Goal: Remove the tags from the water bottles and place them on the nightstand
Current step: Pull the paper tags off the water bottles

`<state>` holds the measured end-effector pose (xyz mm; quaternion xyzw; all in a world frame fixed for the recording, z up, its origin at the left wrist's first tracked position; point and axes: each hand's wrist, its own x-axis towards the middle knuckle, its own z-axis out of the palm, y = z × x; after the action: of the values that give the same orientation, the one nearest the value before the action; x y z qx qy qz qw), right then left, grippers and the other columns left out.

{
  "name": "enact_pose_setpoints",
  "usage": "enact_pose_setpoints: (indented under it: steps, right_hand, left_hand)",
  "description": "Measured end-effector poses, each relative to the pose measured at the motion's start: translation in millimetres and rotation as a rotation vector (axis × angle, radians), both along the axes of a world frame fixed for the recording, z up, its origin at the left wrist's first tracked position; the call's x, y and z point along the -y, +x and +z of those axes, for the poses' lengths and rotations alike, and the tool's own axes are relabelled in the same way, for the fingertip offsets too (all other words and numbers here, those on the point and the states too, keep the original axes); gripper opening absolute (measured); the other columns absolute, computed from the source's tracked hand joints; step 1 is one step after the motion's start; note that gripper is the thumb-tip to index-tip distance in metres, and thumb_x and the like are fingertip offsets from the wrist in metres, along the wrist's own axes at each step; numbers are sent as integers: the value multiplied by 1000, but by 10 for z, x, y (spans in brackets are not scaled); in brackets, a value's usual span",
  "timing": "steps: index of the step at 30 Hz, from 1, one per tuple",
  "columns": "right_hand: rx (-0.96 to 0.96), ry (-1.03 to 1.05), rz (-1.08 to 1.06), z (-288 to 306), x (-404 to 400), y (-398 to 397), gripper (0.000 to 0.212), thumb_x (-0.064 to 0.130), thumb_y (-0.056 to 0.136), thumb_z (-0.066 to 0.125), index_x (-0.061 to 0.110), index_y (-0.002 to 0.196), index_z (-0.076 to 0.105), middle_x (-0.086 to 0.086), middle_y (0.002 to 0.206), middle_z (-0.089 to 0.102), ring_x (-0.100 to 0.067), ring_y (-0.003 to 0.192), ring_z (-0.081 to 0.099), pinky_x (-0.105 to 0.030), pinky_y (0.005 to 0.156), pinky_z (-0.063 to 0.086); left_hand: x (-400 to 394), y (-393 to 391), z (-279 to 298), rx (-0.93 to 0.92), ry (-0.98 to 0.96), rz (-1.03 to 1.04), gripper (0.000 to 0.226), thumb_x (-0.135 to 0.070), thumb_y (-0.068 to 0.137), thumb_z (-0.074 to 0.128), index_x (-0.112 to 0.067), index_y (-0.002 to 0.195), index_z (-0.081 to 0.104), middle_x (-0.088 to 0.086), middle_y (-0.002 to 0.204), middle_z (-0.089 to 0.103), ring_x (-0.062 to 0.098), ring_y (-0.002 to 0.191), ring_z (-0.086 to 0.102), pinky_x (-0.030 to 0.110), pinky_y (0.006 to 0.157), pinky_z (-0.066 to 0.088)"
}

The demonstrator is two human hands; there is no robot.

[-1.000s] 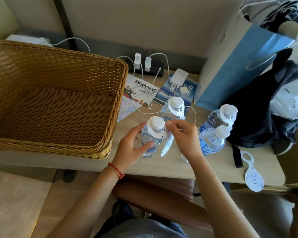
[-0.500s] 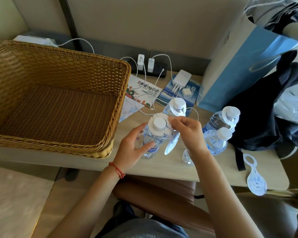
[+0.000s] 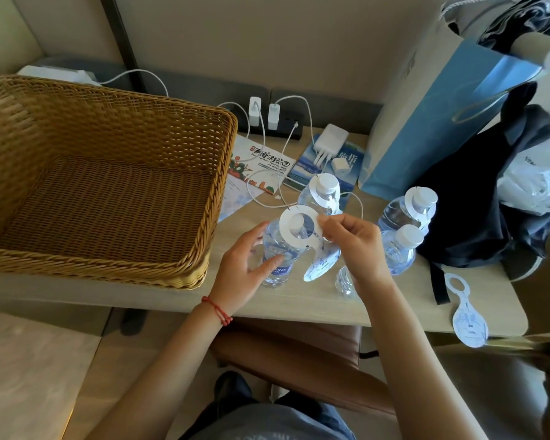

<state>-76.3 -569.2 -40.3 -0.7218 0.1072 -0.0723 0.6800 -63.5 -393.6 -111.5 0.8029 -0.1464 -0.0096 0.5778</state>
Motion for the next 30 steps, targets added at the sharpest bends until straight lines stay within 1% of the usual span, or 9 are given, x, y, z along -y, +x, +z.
enact_pose_setpoints:
  steps: [3,7,11,13,16,20,23,27,30]
  right_hand:
    - [-18,-3,-63,-88,39,-136,39,13,84,64,23,47,64,14,48,58,1,51,52,-9,55,43]
    - [-32,-2,-145,-193,82,-348,33,12,84,64,19,52,61,14,47,56,2,50,50,-8,54,41]
    - [-41,-10,-221,-293,123,-564,37,10,84,63,22,49,61,15,46,57,4,48,49,-7,53,40]
    - [-58,-19,-252,-349,167,-671,36,11,84,64,21,50,61,15,45,57,4,47,49,-6,52,40]
    - [-99,-23,-294,-444,281,-811,34,13,84,64,19,51,61,15,44,56,4,45,48,-6,49,39]
    - [-143,-41,-341,-573,541,-960,41,15,84,64,21,44,59,14,43,54,3,45,46,-8,47,37]
    - [-163,-69,-361,-638,825,-1077,38,18,84,64,21,46,58,14,44,54,4,45,46,-6,45,36]
    - [-208,-106,-362,-698,1294,-1255,35,21,83,64,19,48,56,15,44,53,4,45,44,-5,45,33]
    - [-265,-125,-387,-746,1702,-1386,33,22,83,64,16,52,58,13,47,54,0,49,46,-13,50,37]
  left_hand:
    - [-36,-58,-13,26,-2,22,55,-23,81,65,-13,131,44,-5,126,49,4,111,49,2,87,38]
    - [-99,-193,-65,71,62,58,46,-27,82,63,-8,122,52,3,120,58,10,108,54,11,86,41]
    - [-148,-352,-82,166,159,9,42,-39,84,58,-8,112,57,-3,109,58,0,102,50,9,87,37]
    - [-140,-426,-88,185,224,-26,45,-40,84,54,-6,112,58,3,112,61,10,106,54,17,91,41]
    - [-42,-540,-77,254,351,-60,42,-31,83,57,-3,114,60,13,115,63,26,109,58,33,93,45]
    - [191,-675,-44,367,480,-130,43,-34,85,53,-1,112,61,15,114,64,28,107,60,37,91,45]
    - [465,-773,-42,406,535,-154,44,-35,86,49,-2,114,60,15,116,63,29,110,59,40,91,46]
    - [962,-958,-54,379,537,-155,44,-34,86,51,-2,115,59,14,117,62,29,111,57,42,93,47]
    - [1352,-1107,-78,358,552,-166,46,-36,87,48,-2,117,59,14,117,62,29,112,57,44,92,48]
